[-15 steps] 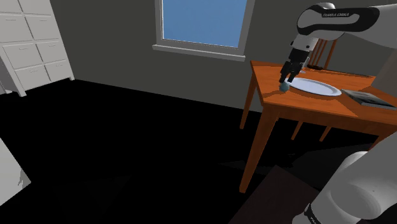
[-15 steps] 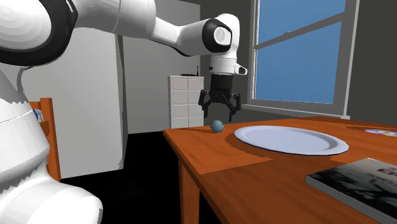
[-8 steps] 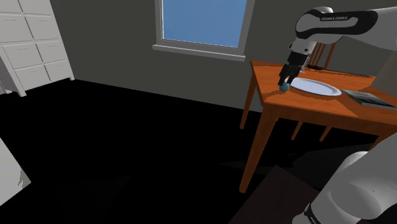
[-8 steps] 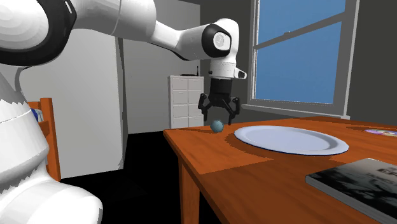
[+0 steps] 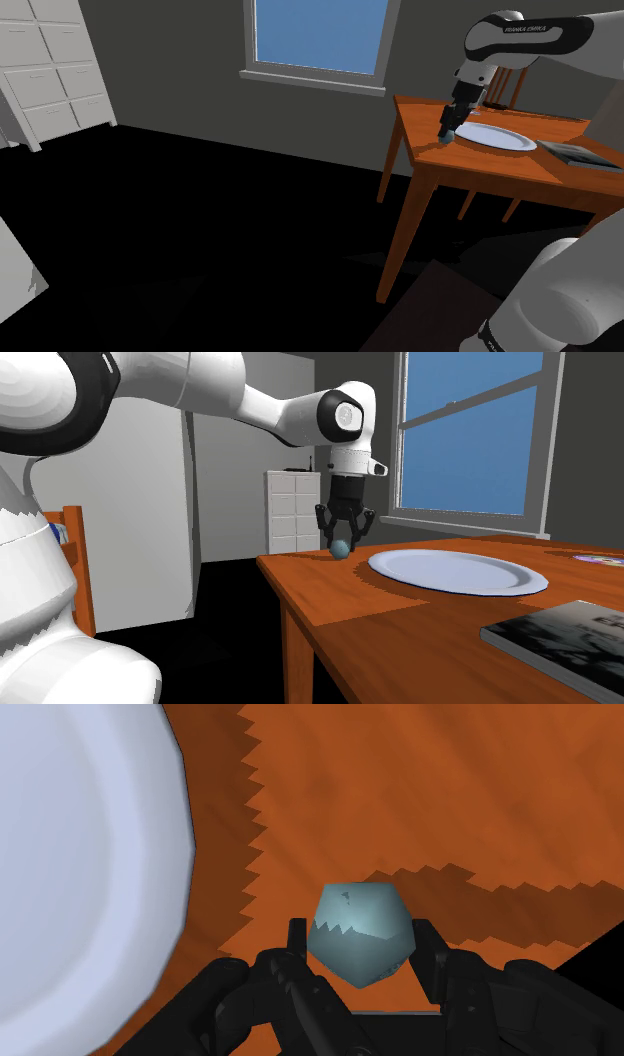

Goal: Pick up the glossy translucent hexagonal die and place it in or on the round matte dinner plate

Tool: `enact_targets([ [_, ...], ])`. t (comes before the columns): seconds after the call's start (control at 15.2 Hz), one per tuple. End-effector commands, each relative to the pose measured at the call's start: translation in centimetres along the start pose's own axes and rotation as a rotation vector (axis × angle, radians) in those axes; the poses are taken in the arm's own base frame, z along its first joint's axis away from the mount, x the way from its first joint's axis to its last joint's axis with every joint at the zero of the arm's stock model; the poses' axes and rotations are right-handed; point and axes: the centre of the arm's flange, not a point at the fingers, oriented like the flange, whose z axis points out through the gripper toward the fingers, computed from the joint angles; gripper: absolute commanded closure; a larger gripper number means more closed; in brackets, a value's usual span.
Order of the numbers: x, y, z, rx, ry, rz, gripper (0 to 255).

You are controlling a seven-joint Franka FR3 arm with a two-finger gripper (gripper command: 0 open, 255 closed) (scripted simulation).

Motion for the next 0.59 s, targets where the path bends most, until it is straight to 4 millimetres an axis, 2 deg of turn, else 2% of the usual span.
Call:
enact_targets([
  [0.0, 0.0, 0.0, 0.0, 0.000, 0.000, 0.000, 255],
  [0.2, 0.0, 0.0, 0.0, 0.000, 0.000, 0.000, 255],
  [0.53, 0.2, -0.3, -2.6, 0.000, 0.000, 0.000, 255],
])
